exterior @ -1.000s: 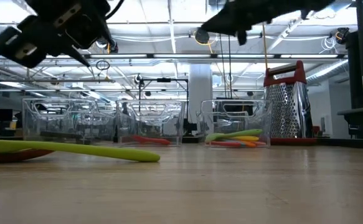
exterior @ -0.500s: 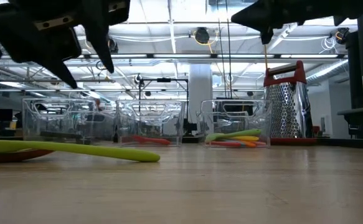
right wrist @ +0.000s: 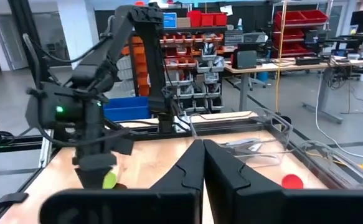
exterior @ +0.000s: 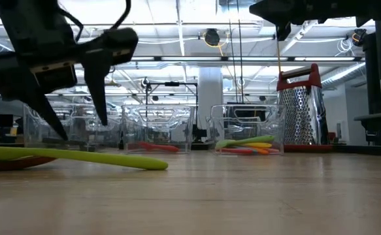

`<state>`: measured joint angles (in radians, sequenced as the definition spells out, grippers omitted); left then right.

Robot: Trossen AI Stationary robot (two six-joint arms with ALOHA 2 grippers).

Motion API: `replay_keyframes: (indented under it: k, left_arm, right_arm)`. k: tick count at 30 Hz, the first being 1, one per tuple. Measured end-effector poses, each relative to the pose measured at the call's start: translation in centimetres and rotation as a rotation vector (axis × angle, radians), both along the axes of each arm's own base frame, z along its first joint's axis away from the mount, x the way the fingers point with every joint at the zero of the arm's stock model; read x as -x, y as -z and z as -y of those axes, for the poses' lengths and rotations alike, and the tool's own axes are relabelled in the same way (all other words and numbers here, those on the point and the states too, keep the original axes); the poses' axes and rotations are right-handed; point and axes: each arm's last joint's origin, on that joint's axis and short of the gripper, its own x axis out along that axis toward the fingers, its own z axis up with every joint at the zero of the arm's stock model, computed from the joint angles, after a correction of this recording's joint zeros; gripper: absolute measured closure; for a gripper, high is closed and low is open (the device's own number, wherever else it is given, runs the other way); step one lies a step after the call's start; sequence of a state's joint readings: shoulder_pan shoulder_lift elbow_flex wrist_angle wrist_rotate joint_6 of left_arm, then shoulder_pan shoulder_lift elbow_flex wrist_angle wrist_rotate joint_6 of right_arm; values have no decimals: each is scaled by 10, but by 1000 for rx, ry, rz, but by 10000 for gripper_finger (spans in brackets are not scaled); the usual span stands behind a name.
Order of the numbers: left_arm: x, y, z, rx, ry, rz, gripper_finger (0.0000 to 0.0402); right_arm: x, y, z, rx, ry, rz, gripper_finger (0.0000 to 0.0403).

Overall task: Pick & Place Kitchen Items
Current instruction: Put the green serving spoon into the middle transparent bin

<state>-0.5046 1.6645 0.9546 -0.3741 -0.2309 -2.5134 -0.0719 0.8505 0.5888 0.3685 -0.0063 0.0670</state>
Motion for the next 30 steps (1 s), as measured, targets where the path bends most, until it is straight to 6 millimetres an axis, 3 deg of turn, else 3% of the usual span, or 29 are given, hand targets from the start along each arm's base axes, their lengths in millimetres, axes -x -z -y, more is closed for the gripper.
replay_keyframes:
  k: [24, 30]
  left_arm:
    - [-6, 7, -17, 85, -30, -99, 213]
    - [-20, -8, -19, 68, -51, -5, 213]
  right_arm:
    - [0, 0, 0, 54, -2, -3, 403]
    - [0, 0, 0, 61, -2, -4, 403]
